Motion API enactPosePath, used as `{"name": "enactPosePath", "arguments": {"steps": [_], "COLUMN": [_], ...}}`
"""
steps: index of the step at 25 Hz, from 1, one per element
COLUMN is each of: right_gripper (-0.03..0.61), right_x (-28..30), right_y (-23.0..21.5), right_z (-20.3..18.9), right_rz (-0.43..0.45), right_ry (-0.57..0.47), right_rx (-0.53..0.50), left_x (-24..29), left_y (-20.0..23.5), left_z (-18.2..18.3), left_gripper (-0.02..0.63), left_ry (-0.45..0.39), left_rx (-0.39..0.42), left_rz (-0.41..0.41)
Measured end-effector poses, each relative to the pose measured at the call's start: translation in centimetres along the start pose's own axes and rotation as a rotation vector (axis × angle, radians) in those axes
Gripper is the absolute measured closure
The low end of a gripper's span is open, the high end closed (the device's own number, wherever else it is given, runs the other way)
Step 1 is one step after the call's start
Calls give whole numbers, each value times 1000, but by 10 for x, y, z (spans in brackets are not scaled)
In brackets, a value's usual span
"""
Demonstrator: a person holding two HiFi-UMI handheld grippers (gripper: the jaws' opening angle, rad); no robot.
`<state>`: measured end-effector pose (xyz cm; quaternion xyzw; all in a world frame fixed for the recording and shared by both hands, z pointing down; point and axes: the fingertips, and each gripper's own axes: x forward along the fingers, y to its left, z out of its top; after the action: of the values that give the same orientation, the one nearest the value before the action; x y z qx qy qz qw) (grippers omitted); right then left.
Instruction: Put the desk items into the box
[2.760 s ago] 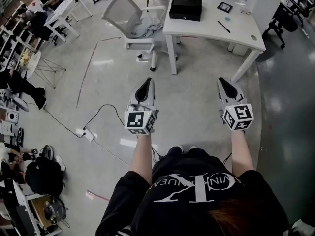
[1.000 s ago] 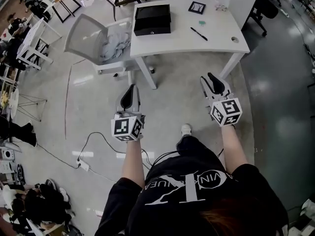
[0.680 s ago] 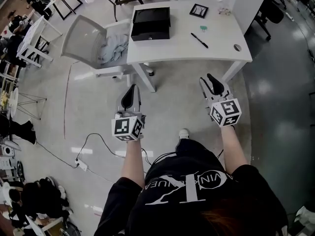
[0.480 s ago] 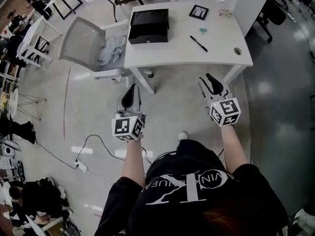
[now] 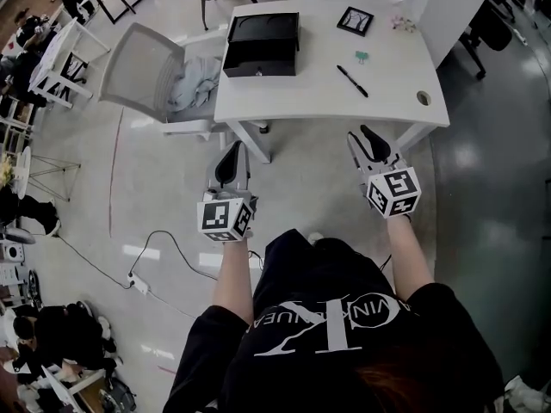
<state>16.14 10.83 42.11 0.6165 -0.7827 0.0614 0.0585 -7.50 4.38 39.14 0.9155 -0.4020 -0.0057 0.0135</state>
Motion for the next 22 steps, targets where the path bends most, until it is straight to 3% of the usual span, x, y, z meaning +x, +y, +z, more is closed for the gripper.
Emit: {"name": "enactPosePath", "arguments": {"steps": [10, 22], "right_gripper": [479, 479], "right_x": [49, 142], "right_y": [-23, -86], "right_z": [-14, -20], "right_rz": [7, -44], "right_ry": [50, 125], "right_rx": [23, 38], "left_x": [52, 166], "left_y": [17, 48], "left_z": [-14, -36], "left_gripper": [604, 604], "left_ry": [42, 78], "left_rx": [11, -10], "left_rz": [-31, -130]}}
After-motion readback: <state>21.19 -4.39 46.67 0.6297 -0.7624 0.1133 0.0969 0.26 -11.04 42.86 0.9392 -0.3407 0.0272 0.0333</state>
